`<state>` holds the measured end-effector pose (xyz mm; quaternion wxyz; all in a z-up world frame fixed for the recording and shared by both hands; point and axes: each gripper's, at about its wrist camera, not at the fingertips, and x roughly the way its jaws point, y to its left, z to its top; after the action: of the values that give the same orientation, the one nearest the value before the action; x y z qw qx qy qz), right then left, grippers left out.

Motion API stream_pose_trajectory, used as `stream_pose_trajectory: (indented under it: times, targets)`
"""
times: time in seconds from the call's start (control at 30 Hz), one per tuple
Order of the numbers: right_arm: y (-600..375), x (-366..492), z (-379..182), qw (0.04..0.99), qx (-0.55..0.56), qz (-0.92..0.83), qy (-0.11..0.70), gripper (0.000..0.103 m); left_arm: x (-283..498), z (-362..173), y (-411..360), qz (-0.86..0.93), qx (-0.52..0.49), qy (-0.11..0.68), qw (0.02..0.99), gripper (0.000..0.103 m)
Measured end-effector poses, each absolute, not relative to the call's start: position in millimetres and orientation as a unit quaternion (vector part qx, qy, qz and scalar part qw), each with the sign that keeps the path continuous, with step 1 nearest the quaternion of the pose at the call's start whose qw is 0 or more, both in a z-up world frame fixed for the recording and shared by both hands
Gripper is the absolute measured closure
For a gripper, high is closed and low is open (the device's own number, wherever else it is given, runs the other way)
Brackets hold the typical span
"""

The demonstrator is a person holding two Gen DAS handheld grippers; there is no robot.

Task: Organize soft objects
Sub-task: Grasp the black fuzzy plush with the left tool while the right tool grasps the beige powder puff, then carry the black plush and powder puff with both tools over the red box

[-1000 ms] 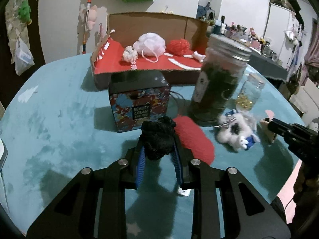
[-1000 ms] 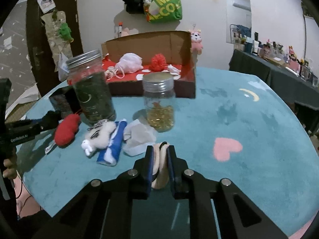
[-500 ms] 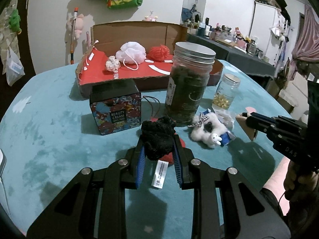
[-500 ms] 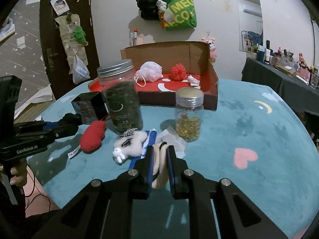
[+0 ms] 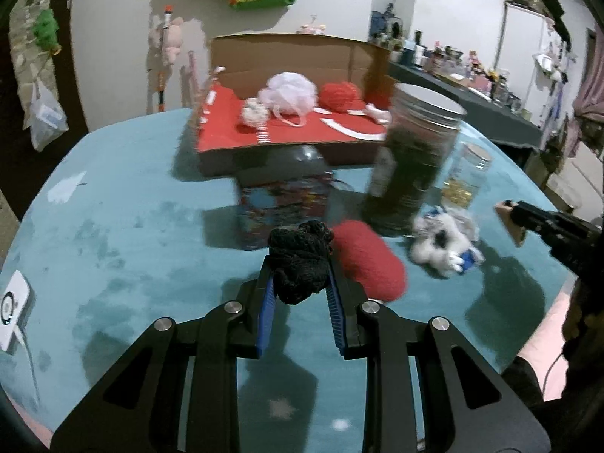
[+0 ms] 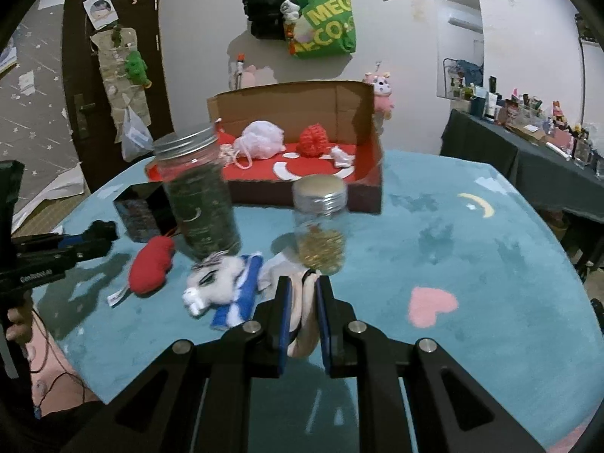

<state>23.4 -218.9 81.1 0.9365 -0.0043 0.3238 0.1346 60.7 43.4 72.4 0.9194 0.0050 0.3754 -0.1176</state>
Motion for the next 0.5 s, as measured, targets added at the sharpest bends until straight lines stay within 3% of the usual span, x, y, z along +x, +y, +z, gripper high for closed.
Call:
stream_pose_trajectory:
  times: [0.5]
  targets:
    - [-249,87,89,0.928,0.004,0.130,0.349,0.089,118,70,105,-0.094,0.011,0.404,0.910,0.079]
